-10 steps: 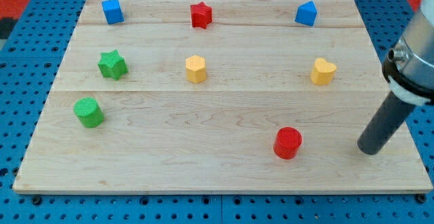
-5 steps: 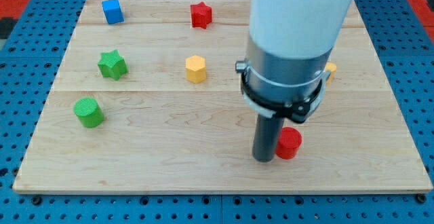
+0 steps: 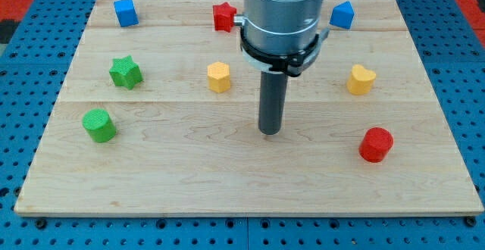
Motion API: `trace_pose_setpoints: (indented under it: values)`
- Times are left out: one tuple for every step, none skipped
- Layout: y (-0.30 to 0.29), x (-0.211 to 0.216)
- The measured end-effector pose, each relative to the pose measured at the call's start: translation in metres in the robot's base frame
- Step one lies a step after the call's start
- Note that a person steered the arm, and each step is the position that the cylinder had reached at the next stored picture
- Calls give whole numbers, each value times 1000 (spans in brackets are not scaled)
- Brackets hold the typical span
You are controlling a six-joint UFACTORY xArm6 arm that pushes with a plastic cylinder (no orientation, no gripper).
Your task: Move the red circle down to the yellow heart
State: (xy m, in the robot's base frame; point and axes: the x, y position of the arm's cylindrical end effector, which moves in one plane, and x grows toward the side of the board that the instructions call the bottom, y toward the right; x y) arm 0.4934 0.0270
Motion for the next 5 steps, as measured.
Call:
trace_pose_setpoints:
  values:
    - [-17, -2]
    - [-17, -2]
    - [-17, -25]
    - [-28, -43]
    - [-33, -43]
